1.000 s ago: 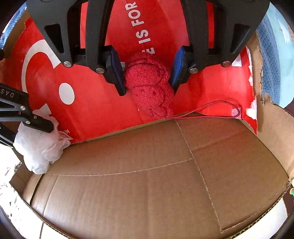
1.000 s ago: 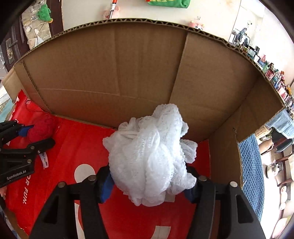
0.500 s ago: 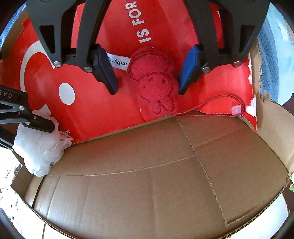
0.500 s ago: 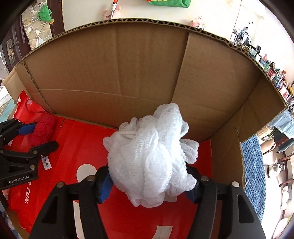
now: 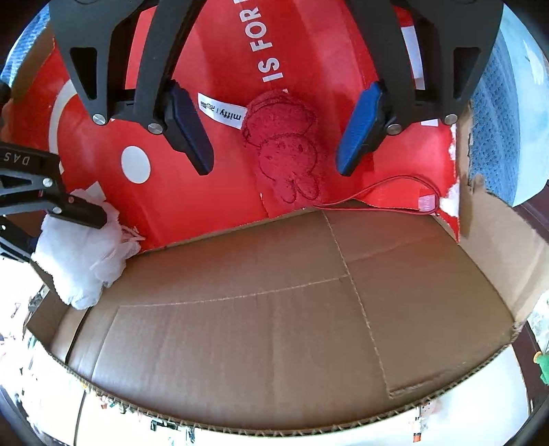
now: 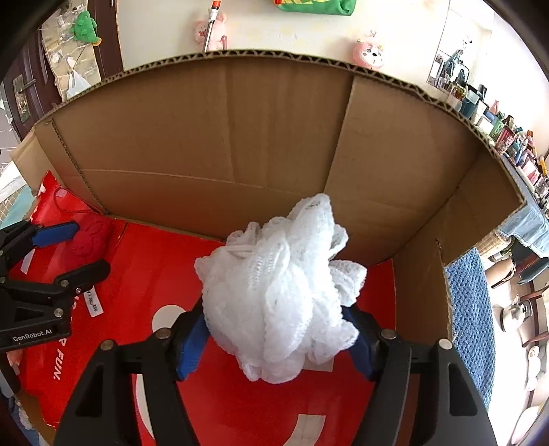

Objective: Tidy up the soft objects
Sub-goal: 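Carry the puff and bunny into the red box and open both tools, then withdraw both tools from the box back over the blanket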

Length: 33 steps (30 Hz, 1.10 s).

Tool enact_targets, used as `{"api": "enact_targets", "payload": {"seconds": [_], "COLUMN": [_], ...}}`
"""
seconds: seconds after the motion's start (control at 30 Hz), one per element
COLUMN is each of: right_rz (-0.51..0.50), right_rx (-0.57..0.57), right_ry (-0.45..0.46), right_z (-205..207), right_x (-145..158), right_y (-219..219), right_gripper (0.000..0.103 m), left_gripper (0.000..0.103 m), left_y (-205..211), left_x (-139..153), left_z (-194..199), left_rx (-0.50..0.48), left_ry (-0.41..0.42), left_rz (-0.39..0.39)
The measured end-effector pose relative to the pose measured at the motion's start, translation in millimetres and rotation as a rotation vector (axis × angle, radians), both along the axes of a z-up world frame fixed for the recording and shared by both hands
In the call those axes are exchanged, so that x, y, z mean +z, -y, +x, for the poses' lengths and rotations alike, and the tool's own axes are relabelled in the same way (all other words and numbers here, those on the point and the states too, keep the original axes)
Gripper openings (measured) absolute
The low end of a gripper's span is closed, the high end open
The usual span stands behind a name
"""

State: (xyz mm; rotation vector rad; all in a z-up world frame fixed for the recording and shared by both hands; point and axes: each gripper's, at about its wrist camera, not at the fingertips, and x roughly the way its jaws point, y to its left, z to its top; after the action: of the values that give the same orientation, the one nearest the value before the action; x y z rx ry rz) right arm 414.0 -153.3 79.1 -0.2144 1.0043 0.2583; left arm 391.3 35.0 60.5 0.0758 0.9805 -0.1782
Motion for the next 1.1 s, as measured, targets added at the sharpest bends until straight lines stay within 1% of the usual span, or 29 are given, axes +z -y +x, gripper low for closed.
{"api": "enact_targets", "payload": {"seconds": [0.1,0.17,0.2,0.27,0.37,0.43,0.53,0.6,0.67,0.73,0.83,0.9,1.03,1.1], "right_rz": [0.003,-0.017,-0.017,-0.005,0.012,0.022,0.058,0.098,0.136,0.157,0.174,0.181,0.191,0.210], "right_rx": [0.009,0.007,0.008,0.009,0.010,0.009,0.003,-0.001,0.000,0.001,0.004,0.008,0.006,-0.004], "right_ry": [0.011,0.038,0.048,0.057,0.074,0.092,0.120,0.160,0.195,0.231,0.307,0.351,0.431,0.467], "right_z": [-5,-9,-11,-16,-23,-31,-46,-63,-79,-94,-127,-149,-185,-205], "right_x": [4,10,12,18,30,39,55,71,83,93,111,120,130,132], "right_y": [-4,-5,-5,-5,-3,0,9,17,23,31,41,45,51,57], "right_gripper": [0.081,0.092,0.094,0.094,0.094,0.094,0.096,0.099,0.101,0.103,0.103,0.103,0.103,0.103], "left_gripper": [0.073,0.075,0.076,0.078,0.078,0.078,0.079,0.084,0.092,0.094,0.094,0.098,0.101,0.103], "left_y": [-2,-5,-5,-7,-5,-10,-22,-21,-14,-15,-15,-10,0,4], "left_x": [5,11,13,16,31,31,43,60,75,82,94,104,116,118], "left_z": [-7,-14,-18,-24,-42,-54,-70,-85,-99,-116,-143,-163,-203,-217], "left_rx": [-0.004,-0.005,-0.006,-0.010,-0.004,-0.001,0.010,0.021,0.030,0.024,0.023,0.012,-0.003,0.005], "left_ry": [0.010,0.020,0.026,0.043,0.074,0.091,0.144,0.180,0.225,0.259,0.322,0.371,0.465,0.496], "left_rz": [-0.012,-0.013,-0.015,-0.027,-0.051,-0.073,-0.105,-0.128,-0.158,-0.183,-0.185,-0.169,-0.172,-0.166]}}
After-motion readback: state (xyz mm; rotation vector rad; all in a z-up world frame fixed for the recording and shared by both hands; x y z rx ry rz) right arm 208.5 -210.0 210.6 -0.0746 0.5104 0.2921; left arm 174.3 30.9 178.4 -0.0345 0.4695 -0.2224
